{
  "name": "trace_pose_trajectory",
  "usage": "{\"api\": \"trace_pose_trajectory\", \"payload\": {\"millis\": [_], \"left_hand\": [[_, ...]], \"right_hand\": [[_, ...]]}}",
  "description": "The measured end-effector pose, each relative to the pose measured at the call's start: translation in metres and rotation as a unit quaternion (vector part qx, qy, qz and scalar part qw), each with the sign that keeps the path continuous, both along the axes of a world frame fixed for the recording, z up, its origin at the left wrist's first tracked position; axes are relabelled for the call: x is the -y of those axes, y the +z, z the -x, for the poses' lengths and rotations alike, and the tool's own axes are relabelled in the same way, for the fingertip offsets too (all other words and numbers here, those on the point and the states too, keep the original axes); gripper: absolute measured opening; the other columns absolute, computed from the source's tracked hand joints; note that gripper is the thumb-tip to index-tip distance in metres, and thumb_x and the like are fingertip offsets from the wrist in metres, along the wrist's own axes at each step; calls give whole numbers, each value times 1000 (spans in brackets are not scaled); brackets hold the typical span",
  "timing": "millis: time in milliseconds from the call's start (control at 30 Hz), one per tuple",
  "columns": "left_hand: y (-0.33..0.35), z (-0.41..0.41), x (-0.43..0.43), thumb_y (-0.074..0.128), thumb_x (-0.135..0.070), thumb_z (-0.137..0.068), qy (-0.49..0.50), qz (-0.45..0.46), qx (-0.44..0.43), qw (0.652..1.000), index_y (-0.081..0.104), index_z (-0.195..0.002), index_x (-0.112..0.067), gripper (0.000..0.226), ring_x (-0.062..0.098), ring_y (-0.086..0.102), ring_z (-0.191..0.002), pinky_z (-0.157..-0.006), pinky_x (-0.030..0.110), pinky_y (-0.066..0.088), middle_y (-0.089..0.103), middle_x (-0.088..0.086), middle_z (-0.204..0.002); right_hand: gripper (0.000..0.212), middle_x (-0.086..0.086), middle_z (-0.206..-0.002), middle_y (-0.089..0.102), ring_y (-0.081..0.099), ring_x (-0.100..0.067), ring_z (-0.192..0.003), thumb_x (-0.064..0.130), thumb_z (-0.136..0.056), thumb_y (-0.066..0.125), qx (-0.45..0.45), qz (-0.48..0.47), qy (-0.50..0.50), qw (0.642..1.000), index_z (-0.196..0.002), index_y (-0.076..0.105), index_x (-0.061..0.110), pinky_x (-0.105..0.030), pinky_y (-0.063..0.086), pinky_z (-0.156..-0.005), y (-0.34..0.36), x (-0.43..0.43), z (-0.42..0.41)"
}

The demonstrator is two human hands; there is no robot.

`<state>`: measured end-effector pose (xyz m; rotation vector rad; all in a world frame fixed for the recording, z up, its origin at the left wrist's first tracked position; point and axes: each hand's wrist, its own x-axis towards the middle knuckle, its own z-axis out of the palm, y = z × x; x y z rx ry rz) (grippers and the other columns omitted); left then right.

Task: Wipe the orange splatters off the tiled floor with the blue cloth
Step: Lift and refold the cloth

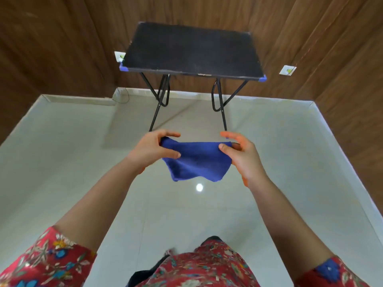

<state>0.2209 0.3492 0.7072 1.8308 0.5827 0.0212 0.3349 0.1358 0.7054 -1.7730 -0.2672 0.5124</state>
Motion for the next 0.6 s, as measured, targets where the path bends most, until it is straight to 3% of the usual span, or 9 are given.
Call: {"api": "trace_pose_trajectory", "payload": {"millis": [133,200,300,333,367,433,467,533,600], "left_hand": [[22,2,-14,65,-10,-81,-42,-174,-19,984,70,-93,-22,18,12,58,-82,-66,17,41,65,-7,-85],[27,4,-25,61,-17,-86,-61,-247,-27,967,65,-77,-29,16,21,53,-83,-63,22,37,57,-2,-81],[32,5,-42,64,-25,-87,-73,-312,-25,947,68,-78,-26,10,26,41,-112,-92,30,35,48,3,-116],[37,4,-47,65,-26,-87,-73,-313,-18,947,69,-80,-19,11,24,42,-112,-93,33,35,48,2,-118],[42,4,-51,65,-25,-86,-73,-302,-5,951,68,-77,-16,14,21,49,-102,-86,34,39,54,-1,-106],[57,3,-58,64,-25,-87,-79,-274,14,958,59,-60,-26,27,14,49,-69,-62,33,36,52,-10,-66],[64,4,-60,63,-25,-88,-90,-266,15,960,55,-55,-32,35,9,44,-60,-56,31,31,49,-12,-56],[78,5,-66,61,-22,-90,-122,-229,22,966,56,-54,-39,40,1,44,-53,-56,26,30,50,-17,-52],[92,6,-70,61,-19,-90,-138,-126,51,981,66,-71,-33,25,-3,54,-64,-66,24,41,62,-15,-67]], "right_hand": [[38,7,-87,68,64,-3,-78,12,-81,74,96,56,39,993,-117,67,20,-13,47,-75,19,-12,7],[43,10,-83,67,61,7,-66,10,-77,78,127,93,53,986,-117,66,17,-6,46,-67,27,-21,8],[42,9,-82,66,61,3,-66,12,-71,83,148,126,77,978,-109,67,20,-10,48,-66,33,-30,5],[35,8,-78,64,60,-3,-65,12,-71,83,164,142,82,973,-101,67,22,-16,48,-65,37,-35,5],[23,7,-71,61,55,-7,-61,12,-74,80,185,154,94,966,-91,68,21,-21,45,-62,39,-38,4],[8,6,-61,51,43,-8,-55,13,-80,73,204,162,126,957,-77,67,18,-25,36,-58,45,-45,-2],[10,7,-65,49,42,-7,-58,16,-83,71,199,170,142,955,-75,66,19,-24,33,-59,49,-45,-5],[11,8,-77,52,47,-7,-73,24,-85,69,150,175,191,954,-80,63,16,-24,34,-69,57,-44,-13],[22,4,-89,62,56,-11,-86,28,-84,66,77,128,230,962,-94,63,8,-27,42,-83,70,-43,-18]]}}
